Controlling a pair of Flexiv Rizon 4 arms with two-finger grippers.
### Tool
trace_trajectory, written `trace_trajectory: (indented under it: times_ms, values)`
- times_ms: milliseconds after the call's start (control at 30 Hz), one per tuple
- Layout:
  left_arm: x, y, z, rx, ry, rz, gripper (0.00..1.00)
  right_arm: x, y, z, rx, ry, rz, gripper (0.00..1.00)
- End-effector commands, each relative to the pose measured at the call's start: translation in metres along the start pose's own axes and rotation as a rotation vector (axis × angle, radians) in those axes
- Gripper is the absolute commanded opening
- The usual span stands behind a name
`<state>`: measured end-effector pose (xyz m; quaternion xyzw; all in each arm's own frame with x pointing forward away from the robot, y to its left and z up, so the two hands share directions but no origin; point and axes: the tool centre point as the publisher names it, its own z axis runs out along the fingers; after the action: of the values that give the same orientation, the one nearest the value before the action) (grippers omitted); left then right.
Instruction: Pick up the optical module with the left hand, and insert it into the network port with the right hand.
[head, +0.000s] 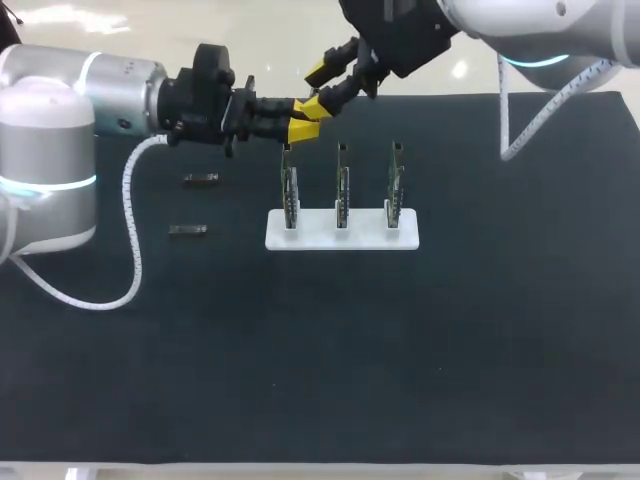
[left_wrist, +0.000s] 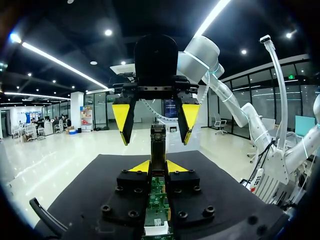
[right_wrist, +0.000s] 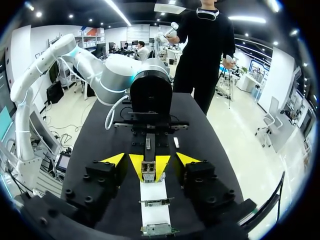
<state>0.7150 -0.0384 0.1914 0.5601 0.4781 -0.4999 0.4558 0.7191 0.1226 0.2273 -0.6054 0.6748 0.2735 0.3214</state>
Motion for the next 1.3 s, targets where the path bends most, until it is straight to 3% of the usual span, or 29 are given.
trace_trajectory:
  times_ms: [33,167,600,900,1000,1033,1200,1233,1267,1300]
  values:
    - [0.0006,-0.0008,-0.0001,-0.003,-0.002,0.003,0.00,0.0010,0.0004,0.0025,0.002,-0.005,0.000,0.49]
    - [0.0006,-0.0008,-0.0001,-0.003,-0.002,0.003,0.00,0.0014,0.0018,0.0018,0.004,-0.005,-0.001,0.43]
    - [0.0006,-0.0008,-0.0001,-0.003,-0.002,0.003,0.00,-0.0011,0.0047,-0.0018,0.003,0.006,0.003,0.41]
    - [0.0006,-0.0008,-0.0001,-0.003,-0.002,0.003,0.00,-0.0022,0.0058,-0.0020,0.006,0.012,0.005,0.25]
    - [0.0006,-0.0008,-0.0001,-0.003,-0.002,0.003,0.00,-0.0021,0.0058,-0.0020,0.009,0.013,0.006,0.03]
    - [0.0006,-0.0008,-0.0001,-0.003,-0.002,0.003,0.00,-0.0022,0.0060,-0.0020,0.009,0.013,0.006,0.00]
    - [0.0006,-0.0008,-0.0001,-0.003,-0.002,0.003,0.00,-0.0024,0.0066,-0.0016,0.009,0.015,0.006,0.00]
    - [0.0006,-0.0008,-0.0001,-0.003,-0.002,0.003,0.16,-0.0024,0.0066,-0.0015,0.010,0.016,0.005,0.00]
    - [0.0006,-0.0008,-0.0001,-0.003,-0.002,0.003,1.00,-0.0025,0.0066,-0.0015,0.011,0.016,0.005,0.00]
    - [0.0006,-0.0008,-0.0001,-0.003,-0.002,0.003,1.00,-0.0025,0.0067,-0.0015,0.011,0.016,0.005,0.00]
